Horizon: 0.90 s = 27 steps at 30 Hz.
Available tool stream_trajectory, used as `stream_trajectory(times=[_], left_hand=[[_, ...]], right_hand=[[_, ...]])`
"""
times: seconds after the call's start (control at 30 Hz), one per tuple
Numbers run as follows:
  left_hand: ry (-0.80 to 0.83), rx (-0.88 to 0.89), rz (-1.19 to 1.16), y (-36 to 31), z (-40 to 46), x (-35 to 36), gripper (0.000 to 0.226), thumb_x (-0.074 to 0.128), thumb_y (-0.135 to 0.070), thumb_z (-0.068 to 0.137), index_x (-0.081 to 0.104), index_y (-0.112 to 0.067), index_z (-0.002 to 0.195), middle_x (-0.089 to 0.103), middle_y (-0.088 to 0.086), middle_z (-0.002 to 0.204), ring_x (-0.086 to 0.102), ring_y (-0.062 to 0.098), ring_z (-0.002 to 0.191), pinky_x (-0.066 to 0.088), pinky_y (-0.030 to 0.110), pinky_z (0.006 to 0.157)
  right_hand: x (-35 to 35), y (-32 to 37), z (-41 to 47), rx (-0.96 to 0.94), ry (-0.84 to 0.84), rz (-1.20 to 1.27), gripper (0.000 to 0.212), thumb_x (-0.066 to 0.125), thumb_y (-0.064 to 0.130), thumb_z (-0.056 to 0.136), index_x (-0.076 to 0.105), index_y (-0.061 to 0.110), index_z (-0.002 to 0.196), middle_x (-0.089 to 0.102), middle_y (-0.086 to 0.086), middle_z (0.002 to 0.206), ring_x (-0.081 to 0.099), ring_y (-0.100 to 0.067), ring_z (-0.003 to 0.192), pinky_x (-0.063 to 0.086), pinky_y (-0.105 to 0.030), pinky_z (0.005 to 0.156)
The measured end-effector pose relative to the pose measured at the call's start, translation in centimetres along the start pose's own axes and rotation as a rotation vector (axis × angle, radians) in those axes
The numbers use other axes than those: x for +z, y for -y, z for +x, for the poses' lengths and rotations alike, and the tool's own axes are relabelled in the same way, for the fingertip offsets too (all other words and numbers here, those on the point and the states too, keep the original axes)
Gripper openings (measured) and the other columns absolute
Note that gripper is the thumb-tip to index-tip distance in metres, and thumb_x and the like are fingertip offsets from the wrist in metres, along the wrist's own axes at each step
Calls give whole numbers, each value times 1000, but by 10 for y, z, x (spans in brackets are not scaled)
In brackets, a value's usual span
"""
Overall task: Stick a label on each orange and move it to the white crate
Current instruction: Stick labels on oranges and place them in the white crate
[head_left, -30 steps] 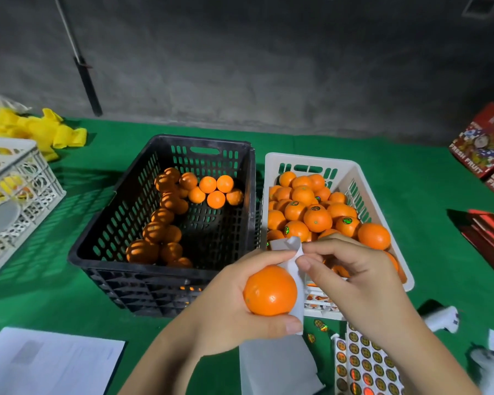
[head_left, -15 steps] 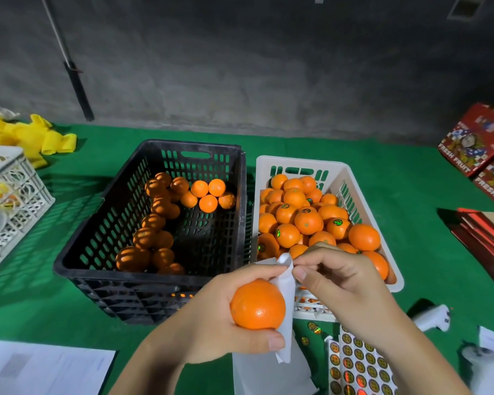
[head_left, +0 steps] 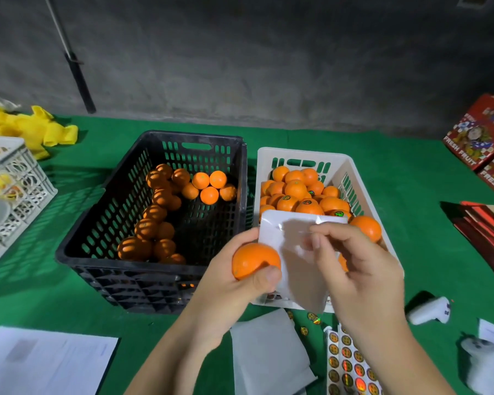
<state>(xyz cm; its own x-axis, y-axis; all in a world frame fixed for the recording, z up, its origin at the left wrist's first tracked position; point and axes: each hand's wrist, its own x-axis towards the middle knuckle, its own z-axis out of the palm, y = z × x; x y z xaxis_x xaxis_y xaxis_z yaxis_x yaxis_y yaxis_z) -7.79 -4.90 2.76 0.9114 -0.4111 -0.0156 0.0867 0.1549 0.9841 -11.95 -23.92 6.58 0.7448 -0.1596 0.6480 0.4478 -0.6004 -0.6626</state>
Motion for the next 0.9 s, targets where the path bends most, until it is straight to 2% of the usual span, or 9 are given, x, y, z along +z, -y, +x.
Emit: stream_trajectory(times=[0.07, 0.2, 0.3, 0.4, 0.5, 0.6, 0.73, 0.83, 0.9], left_hand=[[3, -17, -64, -1, 1, 5, 84, 93, -69, 60, 66, -41, 134, 73, 4, 125, 72, 29, 115, 63, 49, 91], [60, -15, -118, -1, -2, 10, 99, 90, -64, 68, 53, -25, 150, 71, 16, 130, 66, 43, 122, 52, 67, 103], [48, -18, -97, 1, -2, 6, 97, 88, -64, 71, 52, -23, 151, 71, 12, 132, 67, 36, 124, 54, 62, 105], [81, -24, -92, 2, -1, 3, 80, 81, -67, 77, 58, -33, 145, 70, 5, 136, 66, 26, 129, 54, 50, 107], [116, -123, -293, 3, -2, 5, 64, 73, -61, 91, 60, -26, 144, 65, 11, 144, 61, 31, 136, 51, 57, 110], [26, -244, -541, 1, 2, 8, 48, 64, -44, 101, 69, -8, 133, 68, 23, 134, 69, 36, 123, 59, 53, 95], [-28, -364, -767, 2, 5, 8, 37, 66, -37, 94, 79, -8, 113, 71, 20, 109, 73, 30, 91, 54, 34, 59], [1, -374, -837, 7, 11, 2, 39, 60, -37, 101, 75, -8, 122, 72, 21, 113, 73, 35, 101, 60, 42, 67], [-84, -327, -775, 15, 18, -4, 40, 59, -37, 104, 70, -6, 126, 72, 23, 120, 73, 36, 108, 62, 45, 75]], right_hand=[[9, 4, -3, -153, 64, -76, 15, 65, 14, 99, 76, 14, 108, 71, 13, 110, 65, 1, 108, 47, -14, 92], [15, 3, -7, -203, 256, -175, 16, 70, 11, 98, 77, 9, 112, 69, -3, 116, 67, -22, 107, 55, -37, 88], [3, 2, -3, -178, 442, -189, 30, 65, 19, 101, 69, 18, 131, 61, 5, 127, 63, -19, 114, 55, -38, 89], [1, 3, -6, -174, 615, -293, 62, 63, 38, 99, 43, 31, 157, 44, 10, 140, 52, -13, 125, 56, -34, 89], [8, 1, -9, -147, 598, -293, 67, 76, 43, 94, 48, 31, 154, 40, 4, 134, 49, -17, 119, 57, -40, 82], [12, -3, -9, -231, 617, -321, 67, 83, 33, 91, 55, 28, 151, 40, 1, 136, 50, -21, 118, 57, -39, 80], [17, -5, -13, -303, 633, -350, 66, 81, 24, 94, 52, 29, 154, 43, -7, 150, 47, -27, 136, 57, -43, 89], [13, -7, -9, -331, 624, -308, 63, 78, 23, 96, 52, 31, 154, 45, -4, 155, 49, -23, 139, 54, -40, 95], [11, -8, -7, -302, 623, -185, 57, 71, 28, 100, 51, 30, 154, 41, 2, 159, 48, -18, 141, 53, -34, 99]])
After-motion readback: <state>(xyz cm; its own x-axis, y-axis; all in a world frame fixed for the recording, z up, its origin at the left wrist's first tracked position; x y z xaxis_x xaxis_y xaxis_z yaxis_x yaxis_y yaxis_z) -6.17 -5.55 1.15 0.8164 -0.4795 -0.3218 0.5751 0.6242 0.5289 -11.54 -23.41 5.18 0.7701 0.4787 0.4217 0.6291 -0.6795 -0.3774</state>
